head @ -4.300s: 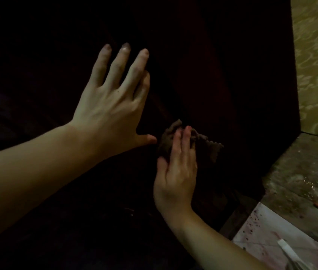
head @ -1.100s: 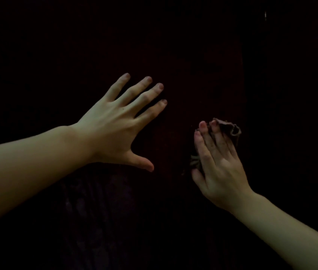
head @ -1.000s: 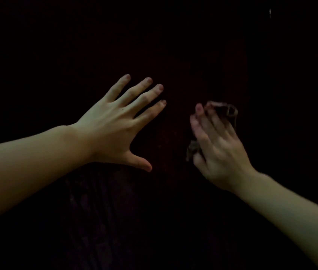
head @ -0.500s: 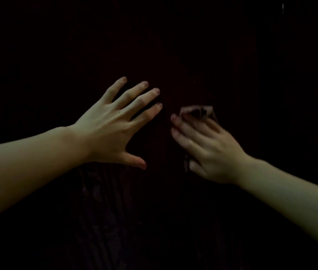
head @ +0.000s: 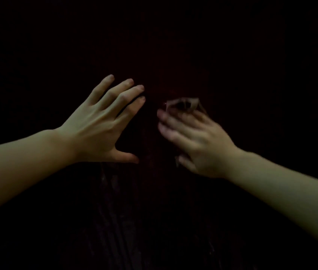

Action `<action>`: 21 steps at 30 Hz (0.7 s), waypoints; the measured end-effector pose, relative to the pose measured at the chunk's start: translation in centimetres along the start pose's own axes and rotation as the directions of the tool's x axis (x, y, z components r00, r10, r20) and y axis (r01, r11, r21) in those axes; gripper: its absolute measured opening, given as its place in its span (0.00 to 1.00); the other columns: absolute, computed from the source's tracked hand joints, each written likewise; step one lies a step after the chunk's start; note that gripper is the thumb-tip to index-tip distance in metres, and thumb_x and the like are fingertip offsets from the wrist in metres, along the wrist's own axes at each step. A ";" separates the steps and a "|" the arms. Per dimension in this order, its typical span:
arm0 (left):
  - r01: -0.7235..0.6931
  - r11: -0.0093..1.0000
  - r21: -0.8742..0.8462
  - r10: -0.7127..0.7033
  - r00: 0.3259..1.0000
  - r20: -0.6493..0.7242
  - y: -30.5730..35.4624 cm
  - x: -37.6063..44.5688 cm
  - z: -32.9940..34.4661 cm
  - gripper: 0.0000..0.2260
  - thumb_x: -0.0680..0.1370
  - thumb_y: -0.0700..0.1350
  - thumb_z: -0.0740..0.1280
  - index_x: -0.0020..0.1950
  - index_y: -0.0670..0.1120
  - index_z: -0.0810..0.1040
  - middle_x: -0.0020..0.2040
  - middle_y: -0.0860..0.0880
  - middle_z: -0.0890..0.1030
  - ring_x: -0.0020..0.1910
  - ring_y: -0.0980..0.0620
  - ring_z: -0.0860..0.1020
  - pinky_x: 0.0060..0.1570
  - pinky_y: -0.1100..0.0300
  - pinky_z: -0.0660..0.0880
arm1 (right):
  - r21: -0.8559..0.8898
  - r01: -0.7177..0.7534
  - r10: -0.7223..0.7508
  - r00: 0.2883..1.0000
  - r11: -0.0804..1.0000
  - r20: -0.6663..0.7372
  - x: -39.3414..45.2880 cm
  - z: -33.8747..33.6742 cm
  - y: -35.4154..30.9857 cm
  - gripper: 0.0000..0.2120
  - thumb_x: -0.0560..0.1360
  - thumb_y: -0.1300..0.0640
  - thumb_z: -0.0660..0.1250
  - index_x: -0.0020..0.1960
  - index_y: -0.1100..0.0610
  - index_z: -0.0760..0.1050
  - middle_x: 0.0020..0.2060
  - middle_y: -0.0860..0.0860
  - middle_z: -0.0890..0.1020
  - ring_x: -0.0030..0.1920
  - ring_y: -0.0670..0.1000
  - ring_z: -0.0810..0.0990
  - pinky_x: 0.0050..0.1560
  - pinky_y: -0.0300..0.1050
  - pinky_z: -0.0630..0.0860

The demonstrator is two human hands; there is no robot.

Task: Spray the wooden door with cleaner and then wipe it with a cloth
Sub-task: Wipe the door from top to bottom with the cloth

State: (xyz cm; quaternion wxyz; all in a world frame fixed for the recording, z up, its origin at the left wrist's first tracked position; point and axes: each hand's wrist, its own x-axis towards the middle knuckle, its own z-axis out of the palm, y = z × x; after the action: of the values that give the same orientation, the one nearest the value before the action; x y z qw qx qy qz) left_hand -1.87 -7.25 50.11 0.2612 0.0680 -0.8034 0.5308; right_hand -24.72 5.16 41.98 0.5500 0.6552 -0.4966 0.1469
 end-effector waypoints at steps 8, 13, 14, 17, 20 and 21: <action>0.086 0.996 -0.017 -0.085 0.996 0.007 -2.0 -2.3 0.5 0.53 0.65 0.77 0.58 0.75 0.35 0.60 0.75 0.36 0.59 0.75 0.36 0.57 0.74 0.37 0.52 | 0.055 -0.086 0.089 0.995 0.995 -0.053 2.3 1.7 -4.7 0.32 0.71 0.49 0.62 0.73 0.60 0.67 0.76 0.59 0.62 0.77 0.60 0.57 0.74 0.56 0.55; 0.073 0.997 -0.001 -0.073 0.996 0.044 -3.0 -4.2 0.3 0.53 0.65 0.77 0.58 0.75 0.36 0.61 0.75 0.36 0.59 0.75 0.36 0.57 0.73 0.36 0.54 | -0.010 0.132 -0.131 0.990 0.991 0.049 1.6 1.6 -4.3 0.33 0.71 0.46 0.63 0.73 0.58 0.67 0.76 0.57 0.62 0.75 0.60 0.61 0.73 0.54 0.55; 0.069 0.998 0.006 -0.069 0.996 0.056 -3.2 -4.6 0.3 0.53 0.65 0.77 0.59 0.74 0.36 0.61 0.75 0.36 0.59 0.75 0.36 0.57 0.73 0.35 0.54 | -0.022 0.115 -0.114 0.993 0.993 0.041 2.6 1.1 -3.5 0.33 0.70 0.46 0.62 0.73 0.58 0.68 0.76 0.57 0.63 0.74 0.60 0.64 0.71 0.54 0.57; 0.062 0.998 0.019 -0.063 0.995 0.077 -4.0 -5.7 0.3 0.54 0.65 0.77 0.59 0.74 0.36 0.61 0.75 0.36 0.59 0.75 0.36 0.57 0.73 0.35 0.53 | -0.016 -0.077 0.076 0.996 0.997 -0.049 6.8 -0.2 -1.5 0.33 0.70 0.46 0.59 0.73 0.58 0.67 0.76 0.57 0.63 0.75 0.60 0.63 0.72 0.57 0.58; 0.064 0.998 0.017 -0.065 0.994 0.092 -4.3 -6.6 0.4 0.54 0.65 0.77 0.58 0.75 0.36 0.60 0.75 0.36 0.58 0.76 0.36 0.56 0.73 0.36 0.52 | 0.051 -0.218 0.222 0.968 0.975 -0.118 8.7 -0.5 -2.1 0.30 0.73 0.50 0.60 0.73 0.60 0.67 0.76 0.58 0.62 0.77 0.60 0.57 0.75 0.57 0.53; 0.062 0.998 0.021 -0.063 0.993 0.100 -4.4 -6.9 0.4 0.54 0.65 0.77 0.58 0.75 0.36 0.60 0.75 0.36 0.58 0.76 0.36 0.56 0.73 0.37 0.52 | 0.055 -0.205 0.210 0.971 0.977 -0.116 8.4 -0.1 -2.9 0.30 0.73 0.50 0.60 0.73 0.60 0.67 0.76 0.58 0.62 0.77 0.60 0.57 0.74 0.57 0.54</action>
State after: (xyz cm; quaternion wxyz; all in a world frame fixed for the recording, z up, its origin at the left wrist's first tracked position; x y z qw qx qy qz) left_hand 5.58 -10.68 50.15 0.2361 0.1221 -0.8083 0.5253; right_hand -18.44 0.83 46.50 0.5466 0.6011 -0.5249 0.2538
